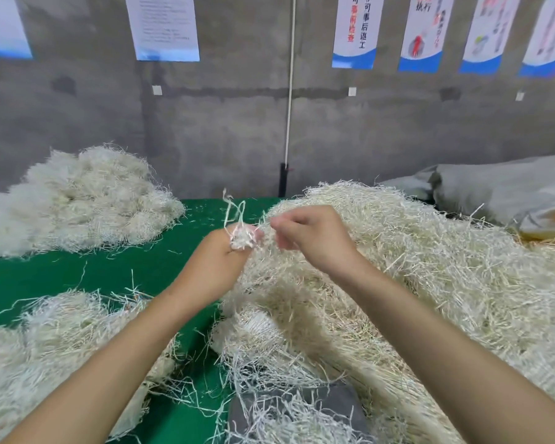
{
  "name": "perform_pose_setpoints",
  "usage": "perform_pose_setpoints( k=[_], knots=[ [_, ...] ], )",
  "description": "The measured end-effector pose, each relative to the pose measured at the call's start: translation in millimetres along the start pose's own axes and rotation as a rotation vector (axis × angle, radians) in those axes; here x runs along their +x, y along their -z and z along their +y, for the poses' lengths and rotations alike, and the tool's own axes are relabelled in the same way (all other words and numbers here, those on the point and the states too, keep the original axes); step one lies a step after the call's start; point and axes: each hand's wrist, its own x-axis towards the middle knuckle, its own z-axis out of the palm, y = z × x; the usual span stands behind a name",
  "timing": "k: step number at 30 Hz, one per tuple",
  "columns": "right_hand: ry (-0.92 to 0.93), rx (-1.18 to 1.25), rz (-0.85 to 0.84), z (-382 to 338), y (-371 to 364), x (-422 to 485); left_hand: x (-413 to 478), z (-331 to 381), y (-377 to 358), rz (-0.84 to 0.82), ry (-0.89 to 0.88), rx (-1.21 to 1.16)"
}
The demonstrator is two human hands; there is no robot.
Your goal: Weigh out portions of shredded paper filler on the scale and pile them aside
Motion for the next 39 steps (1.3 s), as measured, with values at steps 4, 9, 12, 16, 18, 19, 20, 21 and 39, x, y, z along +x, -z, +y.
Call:
perform_pose_setpoints(
  k=[4,9,12,16,18,19,20,21,39],
  knots=[
    [0.036,0.182,0.027,-38.3,-33.6,1.6,-1.5,6.5,-21.9,-0.001,-0.068,0.009],
    [0.243,-0.078,-0.077,-34.3,-53.7,-25.0,-8.8,0.3,-24.0,0.209,0.186,-0.527],
    [0.230,-0.173,-0.048,-8.3,-27.3,-37.1,-11.2,-14.3,-13.8,0.211,0.422,-0.383],
    [-0.097,-1.011,-0.192,48.9,23.1,-39.0,-13.2,-13.8,-2.6,0.315,0.469,-0.379],
    [-0.268,-1.207,-0.288,68.8,33.8,-42.1,-13.4,-9.4,4.5,0.429,0.442,-0.396],
    [-0.295,-1.223,-0.305,74.7,34.7,-44.4,-13.7,-6.0,9.8,0.487,0.433,-0.395],
    [-0.278,-1.219,-0.300,80.5,34.4,-45.4,-14.6,-2.0,15.4,0.545,0.423,-0.387],
    [-0.248,-1.201,-0.284,82.4,32.2,-46.3,-15.7,-0.1,22.1,0.608,0.415,-0.376],
    [0.086,-0.136,0.057,0.9,-9.9,2.0,-27.6,-13.0,-1.0,-0.096,0.444,-0.070]
  ],
)
